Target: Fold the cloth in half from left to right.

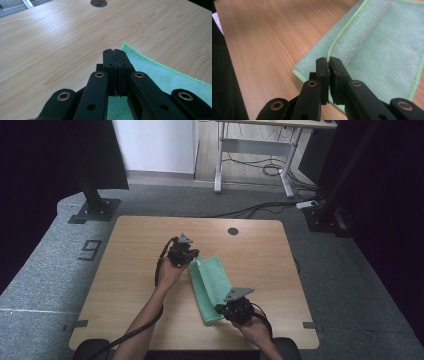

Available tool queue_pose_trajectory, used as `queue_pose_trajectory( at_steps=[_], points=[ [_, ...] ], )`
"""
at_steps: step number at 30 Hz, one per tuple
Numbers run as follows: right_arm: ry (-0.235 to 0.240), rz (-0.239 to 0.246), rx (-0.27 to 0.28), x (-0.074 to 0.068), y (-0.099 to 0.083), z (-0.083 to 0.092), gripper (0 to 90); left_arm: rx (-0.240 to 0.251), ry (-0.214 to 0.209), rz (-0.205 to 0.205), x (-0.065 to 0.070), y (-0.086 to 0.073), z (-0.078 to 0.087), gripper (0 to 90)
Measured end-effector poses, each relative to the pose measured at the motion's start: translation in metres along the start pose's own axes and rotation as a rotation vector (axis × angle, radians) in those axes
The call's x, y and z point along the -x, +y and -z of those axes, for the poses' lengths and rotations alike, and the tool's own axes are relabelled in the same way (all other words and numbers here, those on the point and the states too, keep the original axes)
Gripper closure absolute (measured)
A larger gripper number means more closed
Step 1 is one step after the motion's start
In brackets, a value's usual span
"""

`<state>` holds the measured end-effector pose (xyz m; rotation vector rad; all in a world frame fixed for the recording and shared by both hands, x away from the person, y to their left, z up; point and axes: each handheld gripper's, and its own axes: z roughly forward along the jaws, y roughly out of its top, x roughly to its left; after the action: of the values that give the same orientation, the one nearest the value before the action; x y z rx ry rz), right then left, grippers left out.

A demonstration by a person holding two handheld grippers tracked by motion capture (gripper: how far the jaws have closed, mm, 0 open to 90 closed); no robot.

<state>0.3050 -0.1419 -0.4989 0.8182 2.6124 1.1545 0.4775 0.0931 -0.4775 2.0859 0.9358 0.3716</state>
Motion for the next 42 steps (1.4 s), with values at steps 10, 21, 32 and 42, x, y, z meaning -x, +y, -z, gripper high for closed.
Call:
queue_pose_trajectory(
  at_steps=[10,21,32,42],
  points=[
    [-0.031,-0.045,0.003,0.015,-0.014,0.008,85.3,-0.026,0.003,-0.013,0.009,0.005,-0.025,88.0],
    [-0.056,-0.068,-0.018,0.027,-0.022,0.003,85.3,-0.063,0.019,-0.027,0.01,0.005,-0.046,87.8],
    [-0.067,-0.086,-0.042,0.035,-0.028,-0.003,84.8,-0.096,0.031,-0.017,0.01,-0.002,-0.068,85.4],
    [-0.073,-0.092,-0.039,0.037,-0.03,0.0,79.6,-0.085,0.073,-0.043,0.008,0.0,-0.062,53.4]
  ],
)
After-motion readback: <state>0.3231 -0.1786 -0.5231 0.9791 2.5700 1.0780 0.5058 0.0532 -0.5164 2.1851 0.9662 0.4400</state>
